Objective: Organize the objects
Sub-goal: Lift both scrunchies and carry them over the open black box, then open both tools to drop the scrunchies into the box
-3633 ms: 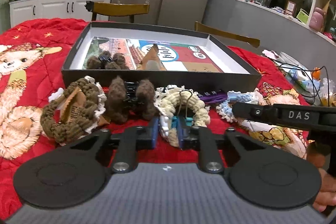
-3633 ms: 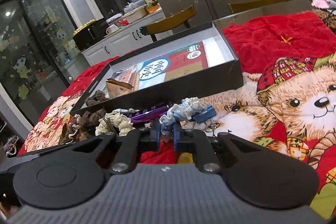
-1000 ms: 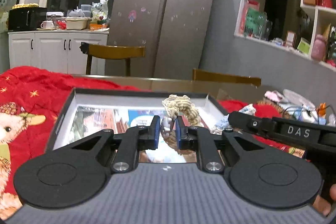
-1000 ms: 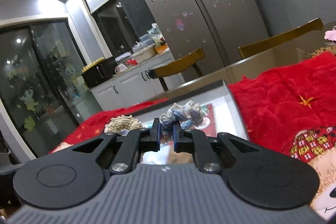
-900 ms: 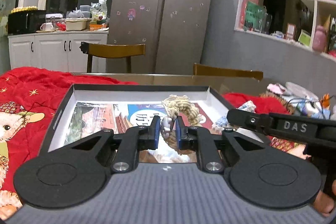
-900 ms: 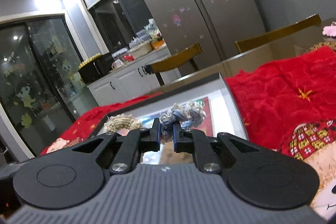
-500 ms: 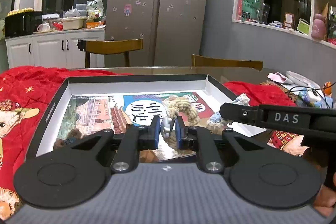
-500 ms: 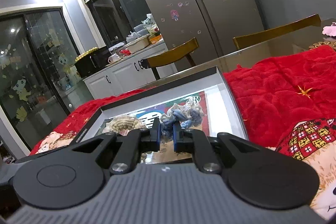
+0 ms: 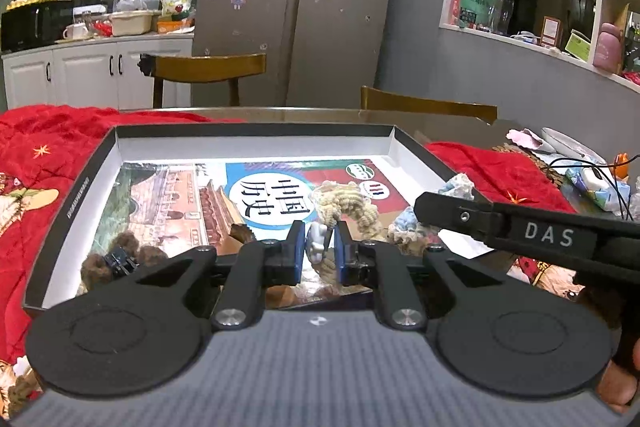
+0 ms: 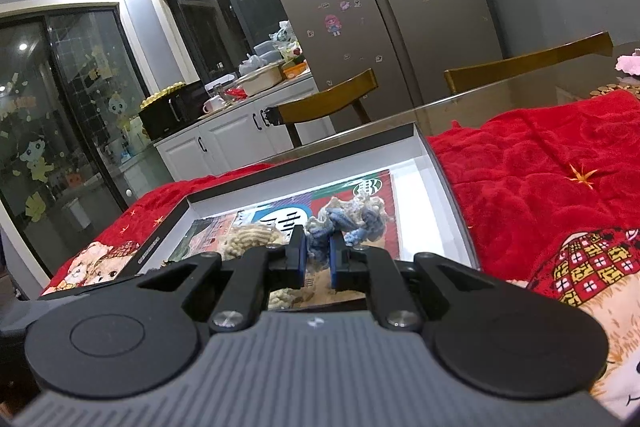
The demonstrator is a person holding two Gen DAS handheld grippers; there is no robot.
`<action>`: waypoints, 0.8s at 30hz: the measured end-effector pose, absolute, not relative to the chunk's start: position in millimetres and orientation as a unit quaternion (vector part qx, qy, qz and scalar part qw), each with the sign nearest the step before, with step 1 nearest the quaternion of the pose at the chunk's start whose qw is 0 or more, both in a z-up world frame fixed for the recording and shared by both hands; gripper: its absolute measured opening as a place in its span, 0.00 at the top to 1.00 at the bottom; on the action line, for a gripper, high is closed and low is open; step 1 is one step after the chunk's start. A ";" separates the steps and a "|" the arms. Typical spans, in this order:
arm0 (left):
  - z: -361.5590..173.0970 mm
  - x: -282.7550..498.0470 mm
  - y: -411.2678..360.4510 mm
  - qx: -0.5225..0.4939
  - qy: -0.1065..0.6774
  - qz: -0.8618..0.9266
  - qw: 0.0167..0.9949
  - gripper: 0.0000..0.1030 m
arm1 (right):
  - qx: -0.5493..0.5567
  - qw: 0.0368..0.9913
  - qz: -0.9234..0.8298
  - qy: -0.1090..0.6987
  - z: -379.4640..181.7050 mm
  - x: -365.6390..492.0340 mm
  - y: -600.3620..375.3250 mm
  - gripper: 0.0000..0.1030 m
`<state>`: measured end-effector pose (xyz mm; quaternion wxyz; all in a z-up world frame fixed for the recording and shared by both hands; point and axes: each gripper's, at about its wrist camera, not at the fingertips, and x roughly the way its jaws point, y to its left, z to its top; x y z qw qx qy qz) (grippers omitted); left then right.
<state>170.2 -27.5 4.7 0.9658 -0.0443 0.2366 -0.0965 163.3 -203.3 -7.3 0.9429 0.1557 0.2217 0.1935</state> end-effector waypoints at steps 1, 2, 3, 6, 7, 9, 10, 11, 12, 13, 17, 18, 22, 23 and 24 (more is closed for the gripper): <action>4.0 171.1 -26.8 -0.045 0.238 -0.097 0.965 0.82 | 0.154 0.943 0.195 0.223 -7.6 163.4 -202.8 0.87; 3.6 171.7 -26.3 -0.046 0.240 -0.098 0.965 0.82 | 0.153 0.943 0.194 0.223 -7.8 163.4 -202.3 0.87; 3.3 172.2 -25.4 -0.048 0.241 -0.097 0.964 0.82 | 0.151 0.943 0.195 0.225 -8.0 163.2 -201.5 0.87; 2.6 173.2 -24.2 -0.049 0.243 -0.096 0.964 0.82 | 0.148 0.943 0.195 0.225 -8.1 162.1 -199.9 0.87; 2.4 173.7 -24.3 -0.049 0.244 -0.097 0.964 0.82 | 0.149 0.943 0.196 0.226 -8.2 162.9 -200.7 0.87; 1.9 173.9 -24.0 -0.048 0.246 -0.098 0.963 0.82 | 0.148 0.942 0.195 0.229 -7.5 163.1 -200.2 0.87; 1.8 174.0 -24.8 -0.047 0.247 -0.099 0.963 0.82 | 0.146 0.942 0.194 0.230 -7.5 163.4 -199.7 0.87; 1.6 174.3 -25.1 -0.047 0.248 -0.100 0.962 0.82 | 0.145 0.942 0.193 0.232 -8.0 163.2 -199.2 0.87; 1.4 174.5 -25.2 -0.047 0.249 -0.100 0.962 0.82 | 0.144 0.942 0.191 0.236 -8.6 163.6 -198.8 0.87; 1.3 174.8 -25.2 -0.046 0.248 -0.100 0.962 0.82 | 0.143 0.941 0.190 0.239 -8.4 164.0 -198.3 0.87; 1.2 174.6 -24.4 -0.045 0.247 -0.101 0.963 0.82 | 0.144 0.939 0.191 0.245 -7.7 165.5 -198.5 0.86; 1.4 174.7 -24.3 -0.045 0.248 -0.101 0.963 0.81 | 0.146 0.938 0.193 0.247 -7.7 165.5 -198.9 0.86; 1.6 176.1 -21.7 -0.051 0.253 -0.102 0.961 0.80 | 0.150 0.936 0.197 0.251 -5.7 165.5 -199.8 0.80; 2.2 176.4 -20.5 -0.055 0.254 -0.103 0.960 0.76 | 0.152 0.936 0.197 0.251 -5.1 165.3 -200.2 0.80; 2.9 176.2 -19.4 -0.059 0.255 -0.103 0.960 0.70 | 0.155 0.935 0.199 0.250 -4.3 164.4 -201.0 0.80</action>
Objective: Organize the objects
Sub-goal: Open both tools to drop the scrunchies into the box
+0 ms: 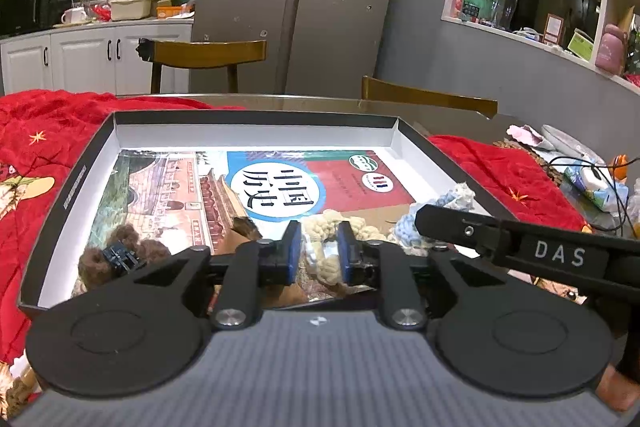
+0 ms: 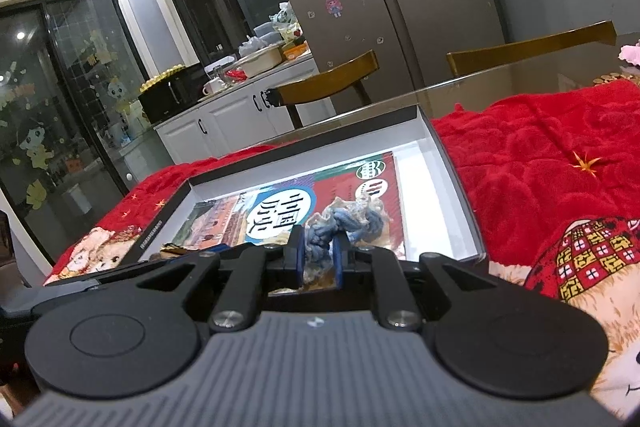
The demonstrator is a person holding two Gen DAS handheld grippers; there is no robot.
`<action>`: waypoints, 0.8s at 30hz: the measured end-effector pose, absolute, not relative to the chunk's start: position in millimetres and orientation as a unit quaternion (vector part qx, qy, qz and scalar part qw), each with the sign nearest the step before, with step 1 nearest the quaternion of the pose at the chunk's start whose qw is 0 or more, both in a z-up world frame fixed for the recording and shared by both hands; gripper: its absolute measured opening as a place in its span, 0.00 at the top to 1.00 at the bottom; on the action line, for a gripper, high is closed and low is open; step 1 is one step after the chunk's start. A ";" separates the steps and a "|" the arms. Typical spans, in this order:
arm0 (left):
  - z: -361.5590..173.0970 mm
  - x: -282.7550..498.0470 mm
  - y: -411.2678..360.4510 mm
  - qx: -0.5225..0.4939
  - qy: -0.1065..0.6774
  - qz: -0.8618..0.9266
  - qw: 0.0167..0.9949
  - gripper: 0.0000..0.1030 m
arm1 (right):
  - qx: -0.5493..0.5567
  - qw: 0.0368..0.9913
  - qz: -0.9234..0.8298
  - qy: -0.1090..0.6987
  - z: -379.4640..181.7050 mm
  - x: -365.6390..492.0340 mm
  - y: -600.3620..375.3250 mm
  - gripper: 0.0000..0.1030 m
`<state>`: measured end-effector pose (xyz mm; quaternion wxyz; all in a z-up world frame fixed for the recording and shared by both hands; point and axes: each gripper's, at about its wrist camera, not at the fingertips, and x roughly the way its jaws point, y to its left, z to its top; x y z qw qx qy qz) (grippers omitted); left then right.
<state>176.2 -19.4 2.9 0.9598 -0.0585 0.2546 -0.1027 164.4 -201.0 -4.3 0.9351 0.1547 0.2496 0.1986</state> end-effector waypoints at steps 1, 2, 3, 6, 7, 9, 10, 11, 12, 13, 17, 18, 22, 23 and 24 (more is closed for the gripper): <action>4.1 175.8 -17.4 -0.062 0.255 -0.102 0.960 0.66 | 0.157 0.935 0.199 0.248 -3.4 163.5 -201.9 0.75; 5.8 175.0 -15.9 -0.066 0.253 -0.104 0.960 0.58 | 0.158 0.935 0.200 0.247 -2.0 162.5 -202.6 0.71; 7.8 173.4 -15.0 -0.068 0.250 -0.106 0.960 0.50 | 0.161 0.935 0.200 0.244 -0.4 161.2 -203.7 0.60; 17.9 168.2 -12.8 -0.068 0.234 -0.104 0.964 0.42 | 0.178 0.934 0.204 0.231 6.1 156.5 -208.4 0.38; 22.2 165.7 -12.5 -0.066 0.227 -0.104 0.966 0.40 | 0.184 0.934 0.208 0.226 9.1 154.8 -210.3 0.36; 32.8 160.7 -8.7 -0.064 0.211 -0.105 0.970 0.36 | 0.192 0.934 0.213 0.215 16.0 149.6 -213.0 0.30; 38.7 157.7 -6.4 -0.064 0.203 -0.103 0.972 0.35 | 0.194 0.933 0.217 0.211 18.6 147.2 -213.7 0.26; 44.7 154.5 -3.4 -0.068 0.196 -0.101 0.973 0.34 | 0.195 0.932 0.223 0.209 21.1 145.1 -214.0 0.25; 50.3 151.7 -0.2 -0.073 0.192 -0.102 0.973 0.33 | 0.196 0.931 0.228 0.207 23.1 143.9 -214.0 0.25; 55.4 149.4 3.0 -0.077 0.190 -0.104 0.973 0.32 | 0.196 0.930 0.232 0.206 24.8 143.2 -213.7 0.24; 71.4 140.3 9.0 -0.076 0.187 -0.102 0.974 0.31 | 0.193 0.927 0.245 0.205 30.3 141.1 -211.6 0.24; 75.1 137.4 10.0 -0.074 0.183 -0.098 0.976 0.31 | 0.195 0.927 0.247 0.204 31.4 140.3 -211.5 0.23; 91.4 125.2 18.1 -0.059 0.175 -0.082 0.979 0.31 | 0.208 0.924 0.247 0.203 33.4 137.6 -211.9 0.21; 95.7 120.9 22.6 -0.057 0.172 -0.079 0.980 0.31 | 0.212 0.923 0.248 0.203 32.6 134.5 -212.0 0.21; 99.6 115.6 28.1 -0.058 0.168 -0.076 0.981 0.31 | 0.213 0.923 0.249 0.203 33.1 132.8 -211.0 0.20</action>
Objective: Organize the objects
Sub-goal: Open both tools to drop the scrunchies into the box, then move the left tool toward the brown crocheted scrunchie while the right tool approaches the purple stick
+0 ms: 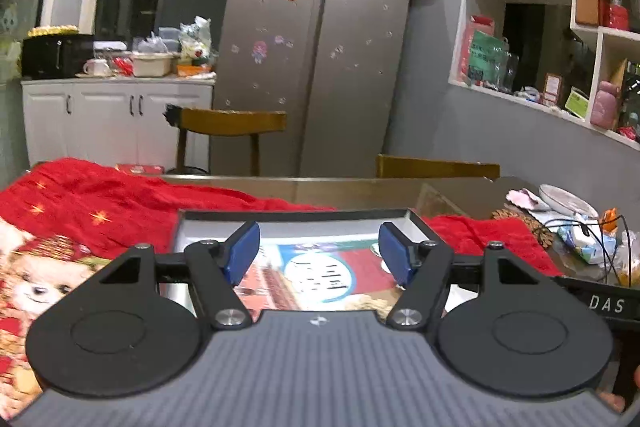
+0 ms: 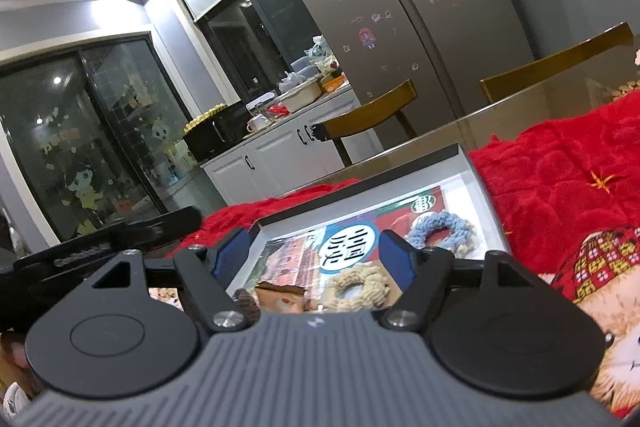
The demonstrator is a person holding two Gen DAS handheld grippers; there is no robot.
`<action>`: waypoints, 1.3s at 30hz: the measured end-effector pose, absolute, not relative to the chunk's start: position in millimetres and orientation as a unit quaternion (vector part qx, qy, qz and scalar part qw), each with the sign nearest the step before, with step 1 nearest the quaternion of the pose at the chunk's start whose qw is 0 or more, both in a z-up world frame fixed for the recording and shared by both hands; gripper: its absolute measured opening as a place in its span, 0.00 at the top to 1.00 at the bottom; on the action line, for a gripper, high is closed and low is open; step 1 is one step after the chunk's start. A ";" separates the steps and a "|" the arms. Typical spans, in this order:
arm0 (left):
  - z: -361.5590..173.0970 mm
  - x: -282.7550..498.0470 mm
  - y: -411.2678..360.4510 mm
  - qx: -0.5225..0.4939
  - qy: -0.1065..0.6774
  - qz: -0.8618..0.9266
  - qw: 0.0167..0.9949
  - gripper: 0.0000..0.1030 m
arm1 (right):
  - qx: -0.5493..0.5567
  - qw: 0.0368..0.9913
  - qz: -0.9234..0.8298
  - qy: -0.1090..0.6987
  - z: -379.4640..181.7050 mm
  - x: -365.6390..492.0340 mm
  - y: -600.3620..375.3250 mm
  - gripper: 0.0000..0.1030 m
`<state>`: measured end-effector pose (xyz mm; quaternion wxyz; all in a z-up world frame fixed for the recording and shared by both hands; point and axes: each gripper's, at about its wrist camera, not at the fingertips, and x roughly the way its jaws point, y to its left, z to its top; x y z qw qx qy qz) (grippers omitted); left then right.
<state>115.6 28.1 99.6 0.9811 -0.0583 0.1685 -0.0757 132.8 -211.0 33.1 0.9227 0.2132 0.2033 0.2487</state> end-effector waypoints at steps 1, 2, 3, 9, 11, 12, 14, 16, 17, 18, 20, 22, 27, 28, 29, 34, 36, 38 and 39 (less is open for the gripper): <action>103.2 110.2 35.1 -0.059 0.167 -0.072 0.982 0.31 | 0.213 0.923 0.248 0.202 33.9 130.7 -210.4 0.19; 105.5 104.1 41.5 -0.060 0.168 -0.069 0.982 0.31 | 0.212 0.925 0.245 0.200 34.6 127.9 -208.8 0.18; 107.2 96.9 48.7 -0.059 0.170 -0.067 0.981 0.31 | 0.209 0.927 0.243 0.195 36.0 124.9 -207.1 0.16; 102.4 50.6 79.9 -0.032 0.175 -0.051 0.983 0.31 | 0.179 0.936 0.244 0.179 40.7 106.2 -189.0 0.14; 95.1 35.4 85.0 -0.027 0.172 -0.046 0.984 0.31 | 0.177 0.934 0.251 0.182 39.9 102.2 -182.4 0.14; 91.3 27.6 85.5 -0.022 0.168 -0.044 0.985 0.31 | 0.176 0.933 0.254 0.184 38.7 100.5 -179.5 0.14; 83.1 13.7 84.9 -0.011 0.162 -0.041 0.986 0.31 | 0.174 0.932 0.255 0.190 35.9 97.9 -175.1 0.14; 75.6 3.8 80.0 0.009 0.160 -0.048 0.986 0.31 | 0.171 0.931 0.255 0.198 31.6 95.0 -169.4 0.14; 71.4 -0.5 77.6 0.018 0.158 -0.049 0.986 0.31 | 0.169 0.931 0.254 0.203 29.0 94.0 -166.7 0.14; 66.4 -4.5 75.5 0.026 0.155 -0.048 0.986 0.31 | 0.166 0.930 0.254 0.206 26.6 93.1 -164.6 0.14; 55.5 -8.0 68.6 0.038 0.158 -0.049 0.985 0.31 | 0.159 0.930 0.255 0.213 22.0 89.9 -159.8 0.14; 44.3 -8.5 61.4 0.050 0.169 -0.057 0.983 0.31 | 0.154 0.930 0.255 0.217 16.9 85.8 -155.5 0.14; 23.8 -8.4 49.0 0.043 0.203 -0.070 0.976 0.31 | 0.136 0.933 0.243 0.229 6.8 84.9 -148.5 0.14; 21.0 -8.6 47.0 0.047 0.202 -0.069 0.976 0.31 | 0.135 0.932 0.241 0.233 4.4 86.8 -148.2 0.14; 18.9 -8.0 45.6 0.051 0.200 -0.064 0.976 0.31 | 0.133 0.932 0.239 0.239 2.4 87.9 -147.7 0.15; 12.0 7.2 46.2 0.038 0.226 -0.061 0.971 0.33 | 0.105 0.939 0.217 0.244 -2.8 94.1 -146.5 0.15; 9.6 13.4 48.1 0.030 0.242 -0.061 0.968 0.40 | 0.091 0.942 0.210 0.245 -3.2 95.5 -145.6 0.15; 6.7 17.6 47.1 0.032 0.253 -0.049 0.966 0.43 | 0.076 0.945 0.204 0.246 -3.4 96.3 -143.9 0.15; 5.4 19.7 46.5 0.033 0.258 -0.046 0.965 0.44 | 0.068 0.947 0.200 0.243 -3.2 96.0 -143.3 0.15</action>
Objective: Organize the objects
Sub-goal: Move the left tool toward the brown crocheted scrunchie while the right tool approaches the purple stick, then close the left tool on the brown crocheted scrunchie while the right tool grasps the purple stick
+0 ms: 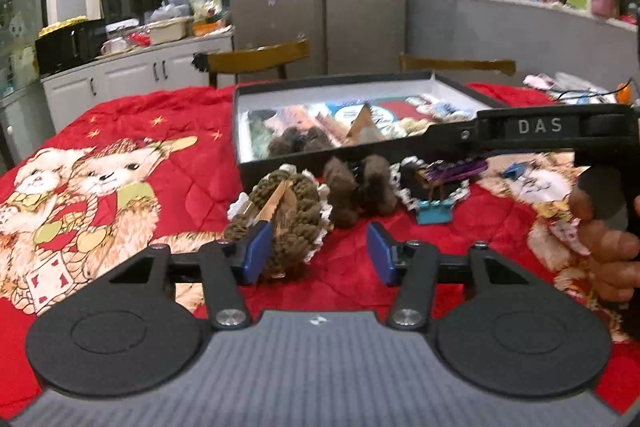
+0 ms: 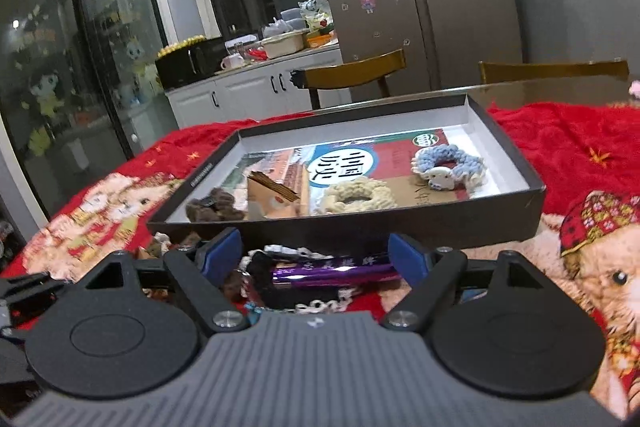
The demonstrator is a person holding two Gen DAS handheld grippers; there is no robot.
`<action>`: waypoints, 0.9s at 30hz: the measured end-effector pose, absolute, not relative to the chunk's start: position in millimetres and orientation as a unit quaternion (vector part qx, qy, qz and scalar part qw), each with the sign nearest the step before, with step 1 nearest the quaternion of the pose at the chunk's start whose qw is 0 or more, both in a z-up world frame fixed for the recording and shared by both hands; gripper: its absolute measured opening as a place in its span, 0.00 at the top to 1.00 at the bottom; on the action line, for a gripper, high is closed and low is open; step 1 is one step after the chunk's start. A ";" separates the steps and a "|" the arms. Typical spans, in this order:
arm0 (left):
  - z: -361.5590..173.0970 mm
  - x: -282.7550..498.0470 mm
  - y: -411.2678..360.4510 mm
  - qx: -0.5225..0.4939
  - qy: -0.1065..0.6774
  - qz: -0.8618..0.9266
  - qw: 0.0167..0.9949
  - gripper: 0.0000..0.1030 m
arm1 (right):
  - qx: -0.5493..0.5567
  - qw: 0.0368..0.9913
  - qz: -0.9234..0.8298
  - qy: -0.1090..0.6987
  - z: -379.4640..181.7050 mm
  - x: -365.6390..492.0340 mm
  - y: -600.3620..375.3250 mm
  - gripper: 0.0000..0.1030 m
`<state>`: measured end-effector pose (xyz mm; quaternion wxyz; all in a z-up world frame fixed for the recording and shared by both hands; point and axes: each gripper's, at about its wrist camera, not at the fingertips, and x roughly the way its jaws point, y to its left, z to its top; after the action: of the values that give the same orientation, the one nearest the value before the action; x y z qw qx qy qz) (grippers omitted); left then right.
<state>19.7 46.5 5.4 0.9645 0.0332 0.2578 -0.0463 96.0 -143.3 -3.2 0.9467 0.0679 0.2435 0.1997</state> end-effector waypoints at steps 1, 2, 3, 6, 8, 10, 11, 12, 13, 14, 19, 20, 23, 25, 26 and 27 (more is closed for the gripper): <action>4.3 21.1 46.4 0.033 0.261 -0.046 0.964 0.45 | 0.063 0.948 0.197 0.241 -2.3 96.1 -143.2 0.15; 3.8 22.4 46.8 0.032 0.263 -0.047 0.963 0.48 | 0.059 0.948 0.198 0.241 -1.8 97.7 -143.2 0.15; 2.7 23.8 46.5 0.033 0.266 -0.048 0.962 0.52 | 0.056 0.948 0.198 0.241 -2.0 98.9 -143.2 0.15; 0.0 27.9 44.5 0.040 0.275 -0.041 0.960 0.56 | 0.046 0.946 0.197 0.255 -5.1 103.0 -141.3 0.15; -0.1 28.4 45.4 0.038 0.273 -0.040 0.960 0.60 | 0.041 0.942 0.202 0.265 -7.6 105.3 -139.5 0.15; -0.6 29.3 47.3 0.034 0.273 -0.035 0.961 0.65 | 0.033 0.939 0.206 0.273 -10.7 105.8 -136.4 0.15; -0.9 29.1 48.5 0.032 0.273 -0.032 0.961 0.71 | 0.027 0.939 0.203 0.275 -11.7 105.8 -134.5 0.15; -0.9 28.8 49.6 0.030 0.272 -0.028 0.961 0.76 | 0.021 0.940 0.200 0.276 -12.4 105.7 -133.2 0.15; -1.1 29.4 50.2 0.028 0.273 -0.028 0.961 0.77 | 0.020 0.940 0.200 0.277 -12.7 105.1 -132.9 0.15; -1.2 29.7 50.4 0.027 0.274 -0.027 0.961 0.79 | 0.021 0.939 0.201 0.277 -13.0 105.3 -133.3 0.15; -1.6 30.5 48.1 0.034 0.275 -0.024 0.960 0.79 | 0.034 0.939 0.175 0.293 -15.3 112.0 -138.3 0.14; -1.8 30.6 47.0 0.038 0.276 -0.023 0.960 0.79 | 0.042 0.936 0.175 0.302 -16.9 114.8 -140.2 0.14; -2.6 31.8 42.0 0.053 0.278 -0.024 0.959 0.78 | 0.050 0.934 0.172 0.310 -18.4 117.7 -142.1 0.15; -3.0 33.7 39.3 0.061 0.279 -0.021 0.958 0.78 | 0.050 0.934 0.172 0.309 -18.8 117.5 -142.1 0.15; -3.3 34.8 38.1 0.065 0.280 -0.020 0.958 0.78 | 0.051 0.934 0.172 0.309 -18.9 117.2 -142.4 0.15; -3.8 36.1 36.4 0.069 0.280 -0.018 0.957 0.78 | 0.052 0.934 0.172 0.309 -18.9 117.4 -142.1 0.15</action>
<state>36.1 36.4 -3.8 0.9572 0.0692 0.2805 -0.0178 117.4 -142.1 -18.9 0.9339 0.0520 0.3091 0.1717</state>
